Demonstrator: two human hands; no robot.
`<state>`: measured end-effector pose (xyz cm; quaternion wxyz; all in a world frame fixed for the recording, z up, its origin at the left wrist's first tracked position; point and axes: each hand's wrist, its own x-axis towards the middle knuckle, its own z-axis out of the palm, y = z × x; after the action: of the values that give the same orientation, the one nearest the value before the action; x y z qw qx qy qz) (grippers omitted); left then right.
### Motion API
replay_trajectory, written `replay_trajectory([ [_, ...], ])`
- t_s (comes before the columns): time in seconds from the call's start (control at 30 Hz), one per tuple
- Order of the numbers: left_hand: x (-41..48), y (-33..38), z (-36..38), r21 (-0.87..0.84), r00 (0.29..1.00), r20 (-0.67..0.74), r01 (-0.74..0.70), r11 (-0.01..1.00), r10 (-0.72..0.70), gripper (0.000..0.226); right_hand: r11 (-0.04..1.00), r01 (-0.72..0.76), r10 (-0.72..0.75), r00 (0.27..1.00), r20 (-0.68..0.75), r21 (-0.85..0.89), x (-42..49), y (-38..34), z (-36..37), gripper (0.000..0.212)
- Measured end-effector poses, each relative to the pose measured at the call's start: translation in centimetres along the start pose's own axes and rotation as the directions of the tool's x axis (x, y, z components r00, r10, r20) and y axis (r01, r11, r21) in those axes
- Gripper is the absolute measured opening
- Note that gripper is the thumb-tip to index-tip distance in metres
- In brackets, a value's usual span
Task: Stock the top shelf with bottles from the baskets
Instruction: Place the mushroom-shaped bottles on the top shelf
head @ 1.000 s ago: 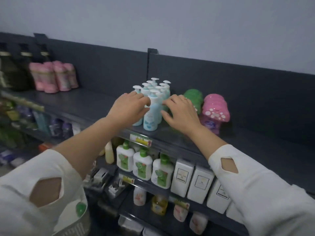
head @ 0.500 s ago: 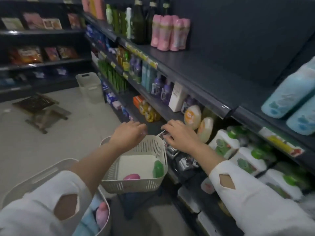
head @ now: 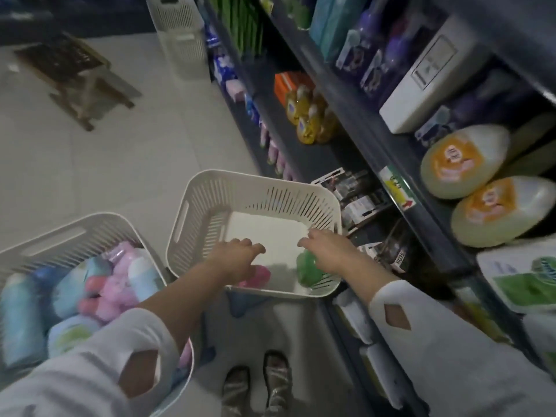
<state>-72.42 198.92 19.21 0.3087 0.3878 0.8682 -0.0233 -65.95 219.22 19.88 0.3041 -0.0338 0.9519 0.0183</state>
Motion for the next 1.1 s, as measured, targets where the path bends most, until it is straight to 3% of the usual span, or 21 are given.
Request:
replay_trajectory([
  [0.17, 5.5, -0.9, 4.4, -0.146, 0.986, 0.161, 0.068, 0.987, -0.045, 0.059, 0.985, 0.087, -0.057, 0.978, 0.203, -0.146, 5.5, 1.8, 4.4, 0.046],
  [0.27, 7.2, -1.5, 6.7, -0.173, 0.964, 0.264, 0.091, 0.981, -0.042, 0.069, 0.981, 0.115, -0.071, 0.963, 0.258, -0.159, 7.3, 2.4, 7.1, 0.041],
  [0.37, 7.8, -2.5, 8.1, -0.194, 0.962, 0.269, 0.097, 0.976, -0.042, 0.067, 0.976, 0.176, -0.136, 0.953, 0.271, -0.127, 8.4, 3.1, 8.2, 0.044],
  [0.47, 8.3, -3.4, 8.2, -0.305, 0.968, 0.249, 0.110, 0.946, -0.032, 0.064, 0.974, 0.216, -0.196, 0.953, 0.230, -0.063, 9.6, 3.4, 7.9, 0.058],
  [0.63, 9.0, -4.0, 7.8, -0.303, 0.979, 0.127, 0.190, 0.934, -0.158, 0.057, 0.977, 0.047, -0.083, 0.982, 0.172, 0.206, 11.1, 2.4, 8.3, 0.049],
  [0.77, 9.9, -3.5, 9.1, -0.261, 0.977, 0.083, 0.209, 0.942, -0.194, 0.052, 0.979, 0.038, -0.065, 0.989, 0.133, 0.199, 11.4, 2.6, 9.3, 0.063],
  [0.93, 9.8, -2.8, 8.5, -0.234, 0.975, 0.045, 0.223, 0.946, -0.219, 0.046, 0.966, -0.008, -0.001, 0.999, 0.033, 0.260, 11.0, 2.5, 8.5, 0.051],
  [1.1, 7.1, -2.2, 4.0, -0.248, 0.972, 0.015, 0.229, 0.941, -0.233, 0.055, 0.957, -0.068, 0.089, 0.994, -0.064, 0.282, 8.1, 1.6, 4.6, 0.050],
])
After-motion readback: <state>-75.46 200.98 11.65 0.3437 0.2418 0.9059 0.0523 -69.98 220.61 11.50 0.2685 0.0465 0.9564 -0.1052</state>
